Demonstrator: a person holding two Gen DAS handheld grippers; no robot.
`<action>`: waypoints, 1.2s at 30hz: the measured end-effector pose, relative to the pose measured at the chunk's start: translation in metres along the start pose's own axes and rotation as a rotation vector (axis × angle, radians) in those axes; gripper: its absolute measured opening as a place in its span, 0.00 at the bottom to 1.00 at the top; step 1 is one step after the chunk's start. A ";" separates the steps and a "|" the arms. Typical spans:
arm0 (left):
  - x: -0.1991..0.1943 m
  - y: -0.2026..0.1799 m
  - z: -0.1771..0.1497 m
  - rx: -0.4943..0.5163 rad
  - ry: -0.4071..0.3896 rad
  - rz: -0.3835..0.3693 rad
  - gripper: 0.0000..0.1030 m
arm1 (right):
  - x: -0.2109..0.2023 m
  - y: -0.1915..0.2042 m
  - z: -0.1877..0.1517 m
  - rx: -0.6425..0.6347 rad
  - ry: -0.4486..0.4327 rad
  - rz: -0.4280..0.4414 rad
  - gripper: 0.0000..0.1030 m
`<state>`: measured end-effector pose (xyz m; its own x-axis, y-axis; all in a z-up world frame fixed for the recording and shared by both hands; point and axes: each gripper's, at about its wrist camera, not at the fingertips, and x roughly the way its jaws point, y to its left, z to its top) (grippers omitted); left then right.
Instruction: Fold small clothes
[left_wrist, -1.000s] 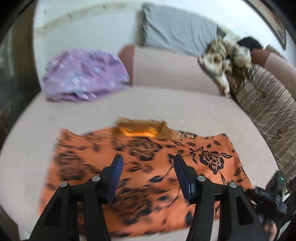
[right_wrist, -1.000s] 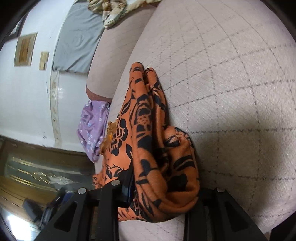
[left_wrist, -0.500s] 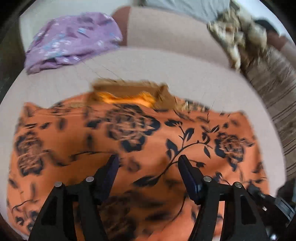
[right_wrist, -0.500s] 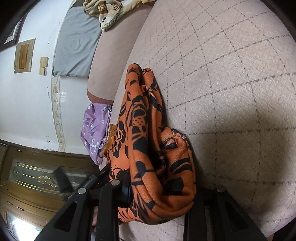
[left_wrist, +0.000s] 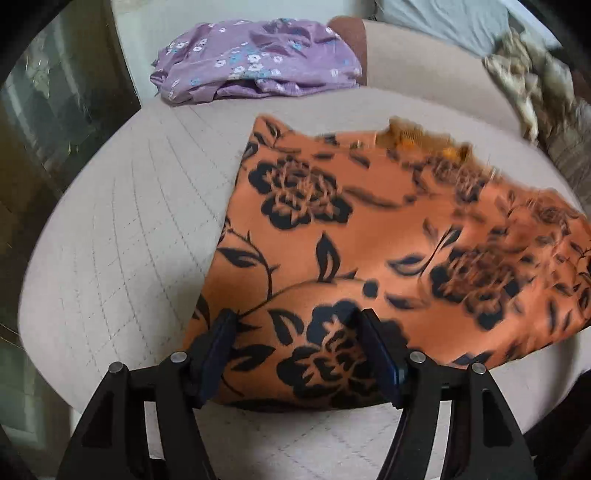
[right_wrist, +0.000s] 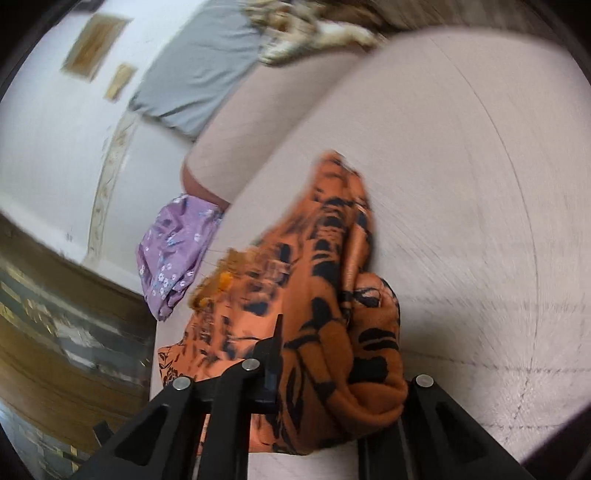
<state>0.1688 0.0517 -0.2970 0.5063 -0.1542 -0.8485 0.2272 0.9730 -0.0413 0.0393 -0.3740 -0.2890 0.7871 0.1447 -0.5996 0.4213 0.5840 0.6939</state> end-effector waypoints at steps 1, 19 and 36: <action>-0.008 0.009 0.005 -0.041 -0.028 -0.022 0.68 | -0.005 0.014 0.003 -0.038 -0.013 0.000 0.14; -0.100 0.171 0.003 -0.312 -0.197 0.106 0.68 | 0.113 0.265 -0.148 -0.474 0.389 0.096 0.20; -0.080 0.063 0.016 -0.140 -0.178 -0.088 0.68 | 0.052 0.153 -0.100 -0.379 0.380 0.245 0.35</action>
<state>0.1565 0.1224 -0.2234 0.6309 -0.2552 -0.7327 0.1657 0.9669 -0.1941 0.0998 -0.1967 -0.2541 0.5953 0.5464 -0.5891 0.0021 0.7321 0.6812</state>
